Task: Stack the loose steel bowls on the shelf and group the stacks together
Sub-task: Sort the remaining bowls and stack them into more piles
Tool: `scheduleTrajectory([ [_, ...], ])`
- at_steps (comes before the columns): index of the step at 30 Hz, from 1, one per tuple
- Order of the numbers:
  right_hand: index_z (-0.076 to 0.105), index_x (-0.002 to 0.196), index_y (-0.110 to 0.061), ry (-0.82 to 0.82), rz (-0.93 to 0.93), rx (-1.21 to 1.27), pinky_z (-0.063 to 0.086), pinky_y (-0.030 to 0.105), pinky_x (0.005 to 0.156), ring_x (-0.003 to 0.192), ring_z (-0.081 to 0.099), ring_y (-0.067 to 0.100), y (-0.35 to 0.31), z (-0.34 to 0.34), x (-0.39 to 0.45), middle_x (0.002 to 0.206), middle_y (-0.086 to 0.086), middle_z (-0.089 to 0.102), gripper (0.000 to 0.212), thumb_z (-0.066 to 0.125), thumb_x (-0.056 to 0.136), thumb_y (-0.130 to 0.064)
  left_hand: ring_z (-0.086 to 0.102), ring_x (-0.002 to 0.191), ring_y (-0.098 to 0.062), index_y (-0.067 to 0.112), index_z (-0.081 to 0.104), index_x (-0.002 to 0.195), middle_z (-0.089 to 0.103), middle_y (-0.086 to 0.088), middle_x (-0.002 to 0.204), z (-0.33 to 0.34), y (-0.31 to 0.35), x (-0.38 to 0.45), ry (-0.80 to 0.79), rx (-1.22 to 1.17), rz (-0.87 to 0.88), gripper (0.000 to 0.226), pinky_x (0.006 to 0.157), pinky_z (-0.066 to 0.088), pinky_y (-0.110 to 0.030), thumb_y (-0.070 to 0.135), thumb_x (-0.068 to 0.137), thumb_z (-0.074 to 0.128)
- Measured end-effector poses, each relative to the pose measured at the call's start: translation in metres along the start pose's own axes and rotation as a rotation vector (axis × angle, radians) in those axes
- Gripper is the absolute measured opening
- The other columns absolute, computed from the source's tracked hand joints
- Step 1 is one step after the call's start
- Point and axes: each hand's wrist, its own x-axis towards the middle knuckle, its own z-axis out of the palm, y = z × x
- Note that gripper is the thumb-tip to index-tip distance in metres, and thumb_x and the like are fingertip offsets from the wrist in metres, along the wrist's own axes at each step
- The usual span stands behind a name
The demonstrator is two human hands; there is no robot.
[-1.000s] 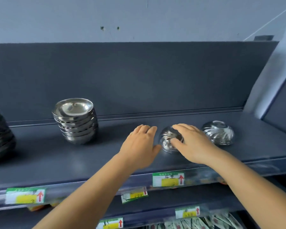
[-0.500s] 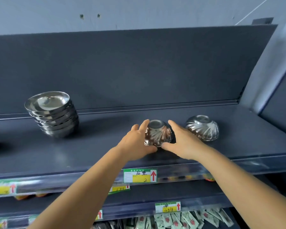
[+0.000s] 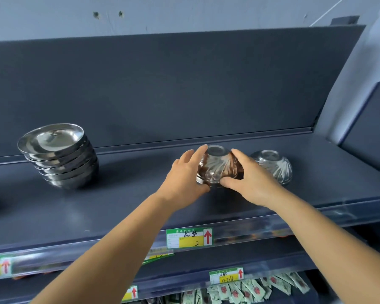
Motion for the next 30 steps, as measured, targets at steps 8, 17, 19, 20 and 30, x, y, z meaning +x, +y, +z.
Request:
scheduleTrajectory([
  [8, 0.059, 0.110, -0.012, 0.115, -0.014, 0.245, 0.044, 0.028, 0.074, 0.079, 0.054, 0.020, -0.005, -0.029, 0.003, 0.095, 0.006, 0.064, 0.034, 0.046, 0.095, -0.040, 0.052, 0.117, -0.019, 0.022, 0.030, 0.150, 0.056, -0.001, 0.128, -0.023, 0.019, 0.015, 0.087, -0.062, 0.088, 0.063, 0.103, 0.039, -0.029, 0.044, 0.095, 0.051],
  [17, 0.036, 0.065, -0.014, 0.062, 0.111, 0.143, 0.027, 0.033, 0.058, 0.061, 0.033, 0.017, 0.000, -0.004, 0.018, 0.061, -0.001, 0.035, 0.036, 0.037, 0.099, -0.027, 0.052, 0.071, -0.030, 0.016, 0.025, 0.065, 0.040, -0.004, 0.061, -0.031, 0.024, 0.029, -0.122, 0.114, -0.233, 0.038, 0.077, 0.049, -0.043, 0.019, 0.103, 0.025],
  [19, 0.033, 0.063, -0.015, 0.058, 0.118, 0.146, 0.025, 0.032, 0.057, 0.059, 0.030, 0.016, -0.002, 0.000, 0.020, 0.059, -0.002, 0.033, 0.038, 0.038, 0.098, -0.027, 0.059, 0.065, -0.031, 0.014, 0.029, 0.070, 0.043, -0.006, 0.063, -0.027, 0.018, 0.033, -0.155, 0.150, -0.294, 0.029, 0.071, 0.051, -0.040, 0.005, 0.097, 0.027],
  [20, 0.032, 0.062, -0.016, 0.053, 0.123, 0.135, 0.024, 0.032, 0.055, 0.057, 0.029, 0.016, -0.003, 0.001, 0.020, 0.059, -0.002, 0.032, 0.038, 0.038, 0.098, -0.027, 0.060, 0.060, -0.030, 0.012, 0.033, 0.075, 0.045, -0.005, 0.065, -0.026, 0.015, 0.035, -0.168, 0.164, -0.324, 0.023, 0.063, 0.049, -0.035, 0.000, 0.094, 0.028],
  [30, 0.034, 0.075, -0.017, -0.044, 0.091, 0.019, 0.030, 0.035, 0.059, 0.061, 0.034, 0.020, 0.003, 0.003, 0.026, 0.065, 0.003, 0.038, 0.024, 0.036, 0.097, -0.024, 0.054, 0.053, -0.019, 0.010, 0.043, 0.071, 0.058, -0.011, 0.078, -0.018, 0.012, 0.042, -0.081, -0.118, -0.576, 0.026, 0.051, 0.051, -0.021, 0.004, 0.097, 0.040],
])
